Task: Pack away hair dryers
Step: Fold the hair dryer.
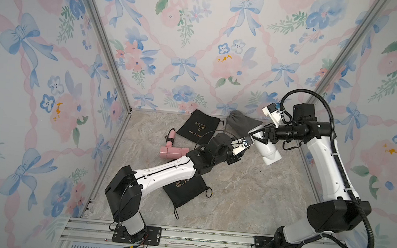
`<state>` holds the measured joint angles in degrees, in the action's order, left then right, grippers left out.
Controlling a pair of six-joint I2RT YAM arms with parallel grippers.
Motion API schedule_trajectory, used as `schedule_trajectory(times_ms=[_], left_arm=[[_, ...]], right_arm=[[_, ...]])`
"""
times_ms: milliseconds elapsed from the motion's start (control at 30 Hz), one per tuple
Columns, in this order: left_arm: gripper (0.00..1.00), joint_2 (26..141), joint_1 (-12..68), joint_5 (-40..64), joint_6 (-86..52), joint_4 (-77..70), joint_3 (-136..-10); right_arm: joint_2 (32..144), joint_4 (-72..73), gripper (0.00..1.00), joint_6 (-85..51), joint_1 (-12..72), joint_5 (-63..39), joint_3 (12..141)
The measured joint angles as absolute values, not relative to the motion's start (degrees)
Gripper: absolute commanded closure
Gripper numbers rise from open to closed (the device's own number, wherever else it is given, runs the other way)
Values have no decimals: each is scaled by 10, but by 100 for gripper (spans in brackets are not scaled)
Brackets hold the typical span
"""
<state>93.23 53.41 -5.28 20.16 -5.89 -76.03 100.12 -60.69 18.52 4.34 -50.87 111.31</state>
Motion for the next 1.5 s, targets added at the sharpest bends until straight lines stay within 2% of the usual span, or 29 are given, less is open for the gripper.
schedule_trajectory(times_ms=[233,300,433,567,767,1100,1233,1500], left_arm=[[64,932,528,-45,217,-54,-766],[64,932,526,-43,219,-54,-766],[64,932,521,-36,219,-48,-767],[65,932,517,-33,218,-50,-767],[65,932,504,-36,200,-72,-768],[64,945,490,-51,142,-73,-815],[64,956,487,-78,77,-92,-844],[63,967,487,-120,10,-111,-869]], right_arm=[[1006,-625,28,204,46,-500,1119],[1011,-630,33,211,47,-499,1124],[1014,-630,51,218,50,-496,1124],[1016,-625,63,214,50,-501,1125],[1009,-552,72,151,51,-514,1107],[922,-245,72,-106,52,-511,951],[909,-150,72,-182,73,-462,941],[876,-6,69,-246,117,-352,882]])
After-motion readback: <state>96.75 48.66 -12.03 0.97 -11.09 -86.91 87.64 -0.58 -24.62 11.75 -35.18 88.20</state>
